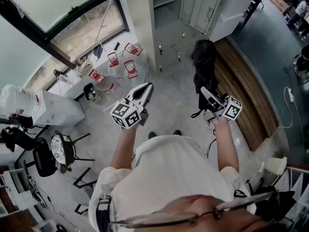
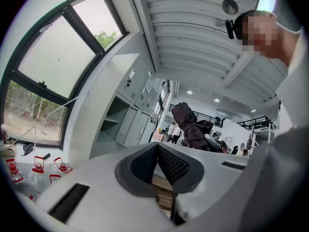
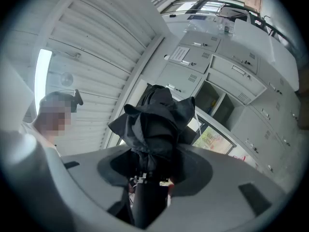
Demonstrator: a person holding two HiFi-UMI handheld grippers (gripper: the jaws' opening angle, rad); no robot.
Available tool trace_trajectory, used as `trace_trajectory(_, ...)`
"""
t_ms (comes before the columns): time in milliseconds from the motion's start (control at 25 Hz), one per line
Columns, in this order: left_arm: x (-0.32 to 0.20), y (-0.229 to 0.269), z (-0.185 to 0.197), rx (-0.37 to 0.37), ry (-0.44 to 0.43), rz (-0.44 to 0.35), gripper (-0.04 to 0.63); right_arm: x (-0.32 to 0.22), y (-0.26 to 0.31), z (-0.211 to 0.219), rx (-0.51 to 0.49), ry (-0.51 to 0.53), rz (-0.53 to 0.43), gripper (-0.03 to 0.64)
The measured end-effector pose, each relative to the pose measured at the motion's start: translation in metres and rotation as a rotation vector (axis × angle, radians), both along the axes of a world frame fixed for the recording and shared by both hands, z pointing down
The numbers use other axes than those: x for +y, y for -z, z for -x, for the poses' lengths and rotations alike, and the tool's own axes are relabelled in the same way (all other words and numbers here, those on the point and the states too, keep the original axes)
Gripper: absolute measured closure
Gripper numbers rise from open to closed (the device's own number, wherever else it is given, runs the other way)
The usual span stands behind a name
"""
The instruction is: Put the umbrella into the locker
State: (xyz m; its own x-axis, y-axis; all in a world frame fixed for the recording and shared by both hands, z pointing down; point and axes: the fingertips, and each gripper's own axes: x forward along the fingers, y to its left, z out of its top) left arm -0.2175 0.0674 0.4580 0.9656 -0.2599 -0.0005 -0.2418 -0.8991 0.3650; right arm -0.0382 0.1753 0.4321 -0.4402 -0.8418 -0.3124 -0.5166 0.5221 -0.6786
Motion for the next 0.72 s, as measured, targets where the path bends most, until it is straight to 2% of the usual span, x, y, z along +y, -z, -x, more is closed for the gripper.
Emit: trace_trajectory(720,0.0044,0.0006,-0.0053,-0.011,0.002,-0.006,0.591,0.0044,0.0069,0.0001,0.004,0.022,-0.032,0.413)
